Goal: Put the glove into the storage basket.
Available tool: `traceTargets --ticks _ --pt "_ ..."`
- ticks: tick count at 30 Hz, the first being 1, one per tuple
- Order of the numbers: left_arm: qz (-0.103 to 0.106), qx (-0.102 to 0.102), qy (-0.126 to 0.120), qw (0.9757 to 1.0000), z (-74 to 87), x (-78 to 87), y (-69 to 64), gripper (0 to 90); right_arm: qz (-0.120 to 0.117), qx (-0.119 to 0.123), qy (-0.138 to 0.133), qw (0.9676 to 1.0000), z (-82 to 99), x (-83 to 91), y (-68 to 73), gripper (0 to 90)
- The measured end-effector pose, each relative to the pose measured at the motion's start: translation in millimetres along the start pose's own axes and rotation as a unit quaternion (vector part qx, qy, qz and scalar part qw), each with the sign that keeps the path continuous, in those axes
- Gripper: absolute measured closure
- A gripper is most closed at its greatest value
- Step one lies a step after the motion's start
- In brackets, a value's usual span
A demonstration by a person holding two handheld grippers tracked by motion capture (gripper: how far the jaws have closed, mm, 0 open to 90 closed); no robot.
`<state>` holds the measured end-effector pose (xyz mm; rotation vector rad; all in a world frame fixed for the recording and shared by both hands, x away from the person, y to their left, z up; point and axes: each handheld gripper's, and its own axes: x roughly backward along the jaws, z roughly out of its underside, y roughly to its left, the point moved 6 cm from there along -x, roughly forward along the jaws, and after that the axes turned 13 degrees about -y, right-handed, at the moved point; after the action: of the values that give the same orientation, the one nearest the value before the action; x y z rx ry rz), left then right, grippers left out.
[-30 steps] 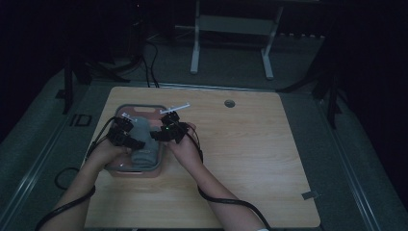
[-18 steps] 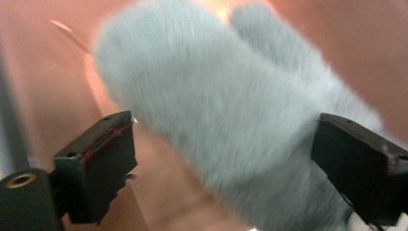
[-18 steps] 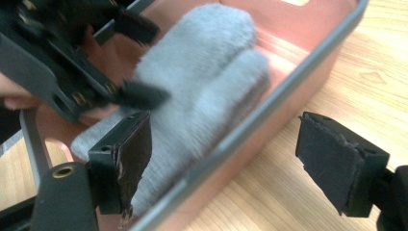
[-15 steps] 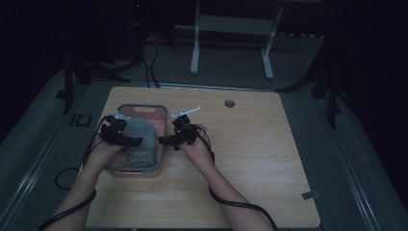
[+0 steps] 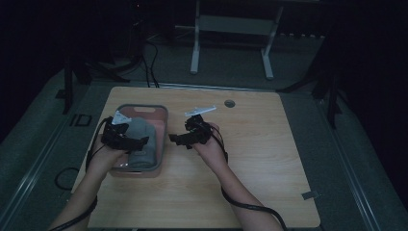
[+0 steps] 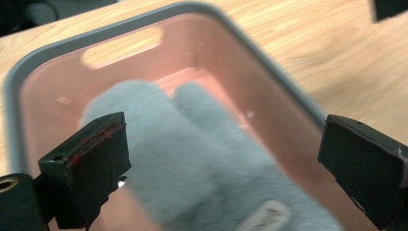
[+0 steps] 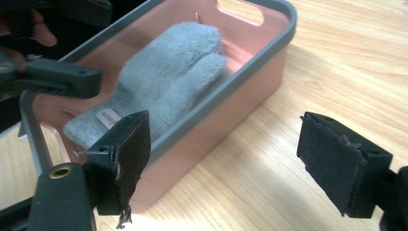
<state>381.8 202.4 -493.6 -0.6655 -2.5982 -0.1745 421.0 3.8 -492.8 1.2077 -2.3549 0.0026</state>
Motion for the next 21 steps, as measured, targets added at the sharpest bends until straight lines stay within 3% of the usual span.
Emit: traceTargets --ticks 4,10,21 --pt "0.024 -0.002 -0.032 0.9992 -6.5 3.4 -24.7 4.1 -0.008 0.016 -0.002 0.9998 4.0 13.2 -2.3 18.2" --pt "0.038 -0.015 -0.056 0.9976 -8.9 3.4 -46.0 4.2 -0.016 0.027 -0.003 0.9995 9.6 25.8 -4.2 18.1" --pt "0.098 -0.037 -0.06 0.9926 -6.6 -6.9 -96.6 4.1 -0.021 0.047 -0.009 0.9987 24.8 65.8 -15.3 17.9"
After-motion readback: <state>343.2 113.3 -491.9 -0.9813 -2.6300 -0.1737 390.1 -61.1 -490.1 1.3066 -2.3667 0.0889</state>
